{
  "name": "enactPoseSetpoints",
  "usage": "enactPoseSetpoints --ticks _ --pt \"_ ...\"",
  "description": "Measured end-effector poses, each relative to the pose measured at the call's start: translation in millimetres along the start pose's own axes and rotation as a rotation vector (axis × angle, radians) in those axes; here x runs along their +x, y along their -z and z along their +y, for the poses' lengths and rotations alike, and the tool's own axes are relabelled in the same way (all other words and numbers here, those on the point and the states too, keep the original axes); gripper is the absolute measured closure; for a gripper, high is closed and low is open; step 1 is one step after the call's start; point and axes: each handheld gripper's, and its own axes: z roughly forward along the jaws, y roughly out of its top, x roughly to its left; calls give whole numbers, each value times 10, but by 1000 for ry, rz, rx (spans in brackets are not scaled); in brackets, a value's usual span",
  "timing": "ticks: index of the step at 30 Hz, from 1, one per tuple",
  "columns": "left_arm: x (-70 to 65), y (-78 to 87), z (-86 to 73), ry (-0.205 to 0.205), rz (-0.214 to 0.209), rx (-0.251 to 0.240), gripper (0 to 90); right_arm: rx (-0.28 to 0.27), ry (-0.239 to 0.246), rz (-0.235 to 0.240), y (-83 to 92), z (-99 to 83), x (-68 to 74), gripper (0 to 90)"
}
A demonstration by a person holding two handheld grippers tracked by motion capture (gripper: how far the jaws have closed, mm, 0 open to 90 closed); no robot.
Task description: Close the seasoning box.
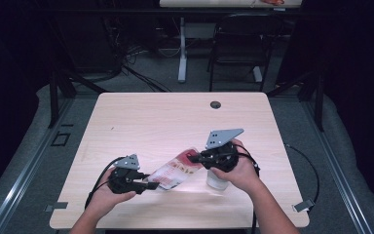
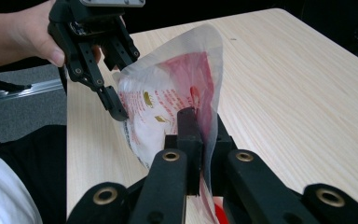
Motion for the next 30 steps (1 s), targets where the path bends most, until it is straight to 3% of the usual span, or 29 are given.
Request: enactPoseSetpoints --ticks 11,30 --pt "11 -21 -14 4 10 8 674 -20 -29 -8 -34 -137 -19 881" --pt "22 32 2 7 9 5 677 -61 -47 -14 -45 -207 -32 879"
